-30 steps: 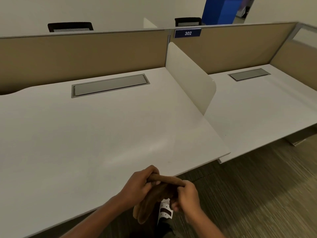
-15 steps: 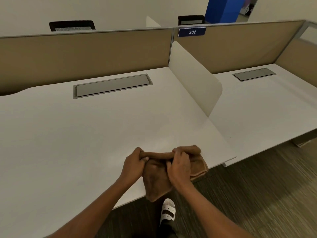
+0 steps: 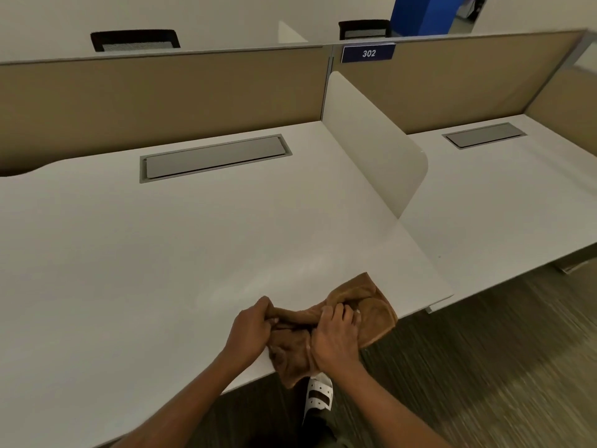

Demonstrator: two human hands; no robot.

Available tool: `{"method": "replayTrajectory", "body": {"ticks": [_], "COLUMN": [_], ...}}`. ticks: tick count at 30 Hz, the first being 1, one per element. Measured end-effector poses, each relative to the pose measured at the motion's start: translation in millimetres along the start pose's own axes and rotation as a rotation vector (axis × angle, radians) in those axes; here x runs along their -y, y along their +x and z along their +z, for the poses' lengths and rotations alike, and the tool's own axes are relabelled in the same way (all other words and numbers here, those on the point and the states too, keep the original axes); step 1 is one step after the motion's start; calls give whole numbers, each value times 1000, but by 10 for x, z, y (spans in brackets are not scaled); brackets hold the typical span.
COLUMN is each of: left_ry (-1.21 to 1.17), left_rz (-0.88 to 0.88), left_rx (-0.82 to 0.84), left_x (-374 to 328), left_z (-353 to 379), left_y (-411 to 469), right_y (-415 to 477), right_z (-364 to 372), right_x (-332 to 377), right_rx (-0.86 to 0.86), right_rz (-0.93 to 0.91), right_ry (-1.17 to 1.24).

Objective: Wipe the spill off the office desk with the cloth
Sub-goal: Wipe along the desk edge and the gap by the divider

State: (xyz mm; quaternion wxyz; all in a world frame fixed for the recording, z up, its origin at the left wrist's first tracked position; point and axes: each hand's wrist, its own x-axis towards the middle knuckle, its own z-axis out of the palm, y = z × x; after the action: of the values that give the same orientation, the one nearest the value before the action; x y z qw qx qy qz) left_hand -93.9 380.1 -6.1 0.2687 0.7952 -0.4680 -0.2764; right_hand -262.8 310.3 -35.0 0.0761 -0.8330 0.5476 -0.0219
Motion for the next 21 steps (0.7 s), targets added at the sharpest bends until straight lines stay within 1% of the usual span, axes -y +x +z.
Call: {"method": "replayTrajectory", "body": {"ticks": [5, 9, 11, 14, 15, 17, 19, 21], "left_ry": [4, 17, 23, 36, 44, 91, 157, 195], "left_rz": [21, 80, 111, 187, 219, 269, 310, 336], "left_rx": [65, 80, 102, 159, 185, 243, 277, 271], "left_x": [74, 124, 143, 217, 253, 315, 366, 387], "left_z": [-17, -80, -123, -193, -209, -225, -230, -251], "left_y": [-107, -121, -116, -144, -168, -233, -290, -319], "right_y": [-273, -363, -427, -632, -704, -785, -761, -670], "right_z": [13, 32, 47, 146, 190, 249, 259, 238], "right_x": [17, 82, 119, 228, 286, 414, 497, 508], "right_rx": [-19, -17, -82, -254, -289, -325, -321, -317], "right_rz": [32, 53, 80, 174, 232, 426, 683, 933], "right_ry": [-17, -9, 118, 422, 509, 708, 946, 1167]}}
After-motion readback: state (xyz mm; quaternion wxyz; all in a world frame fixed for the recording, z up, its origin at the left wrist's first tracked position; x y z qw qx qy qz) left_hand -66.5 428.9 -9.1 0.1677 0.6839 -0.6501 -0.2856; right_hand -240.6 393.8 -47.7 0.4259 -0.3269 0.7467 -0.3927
